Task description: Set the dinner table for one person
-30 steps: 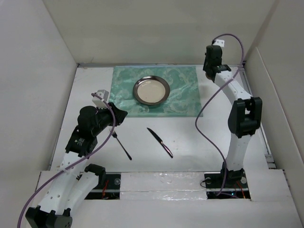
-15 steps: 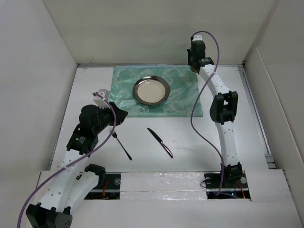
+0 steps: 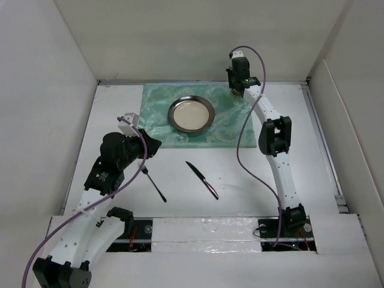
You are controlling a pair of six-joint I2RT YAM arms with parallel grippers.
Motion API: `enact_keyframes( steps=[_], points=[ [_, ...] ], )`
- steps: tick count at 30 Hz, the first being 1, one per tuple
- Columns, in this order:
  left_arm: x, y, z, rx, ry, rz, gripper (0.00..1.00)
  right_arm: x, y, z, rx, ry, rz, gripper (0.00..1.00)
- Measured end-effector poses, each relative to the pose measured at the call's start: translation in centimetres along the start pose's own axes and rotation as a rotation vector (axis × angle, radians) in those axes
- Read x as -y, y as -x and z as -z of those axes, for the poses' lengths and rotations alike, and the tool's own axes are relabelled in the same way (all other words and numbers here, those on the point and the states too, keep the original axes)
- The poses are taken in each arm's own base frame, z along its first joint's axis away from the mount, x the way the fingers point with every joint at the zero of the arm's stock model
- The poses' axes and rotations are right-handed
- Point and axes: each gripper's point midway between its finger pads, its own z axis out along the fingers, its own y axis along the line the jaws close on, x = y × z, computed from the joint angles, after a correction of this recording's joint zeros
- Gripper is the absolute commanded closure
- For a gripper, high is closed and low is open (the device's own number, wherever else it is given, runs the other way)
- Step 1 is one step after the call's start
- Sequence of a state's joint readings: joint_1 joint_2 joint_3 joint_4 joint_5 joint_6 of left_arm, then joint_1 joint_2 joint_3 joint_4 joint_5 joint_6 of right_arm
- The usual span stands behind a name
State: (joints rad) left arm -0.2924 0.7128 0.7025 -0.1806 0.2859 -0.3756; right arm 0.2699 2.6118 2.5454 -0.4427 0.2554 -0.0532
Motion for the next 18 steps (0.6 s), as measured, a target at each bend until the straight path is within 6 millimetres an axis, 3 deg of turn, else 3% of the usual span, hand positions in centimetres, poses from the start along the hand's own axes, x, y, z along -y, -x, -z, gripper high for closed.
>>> enact_keyframes(
  steps=[8, 16, 18],
  points=[
    [-0.09, -0.05, -0.09, -0.003, 0.003, 0.001, 0.81, -0.03, -0.12, -0.18, -0.001, 0.001, 0.0, 0.77],
    [-0.09, -0.05, -0.08, -0.002, 0.004, 0.001, 0.81, 0.33, 0.04, -0.26, 0.004, 0.004, -0.003, 0.69],
    [-0.09, -0.05, -0.08, -0.002, 0.004, 0.001, 0.81, 0.34, 0.02, -0.29, 0.004, 0.003, -0.002, 0.58]
  ],
)
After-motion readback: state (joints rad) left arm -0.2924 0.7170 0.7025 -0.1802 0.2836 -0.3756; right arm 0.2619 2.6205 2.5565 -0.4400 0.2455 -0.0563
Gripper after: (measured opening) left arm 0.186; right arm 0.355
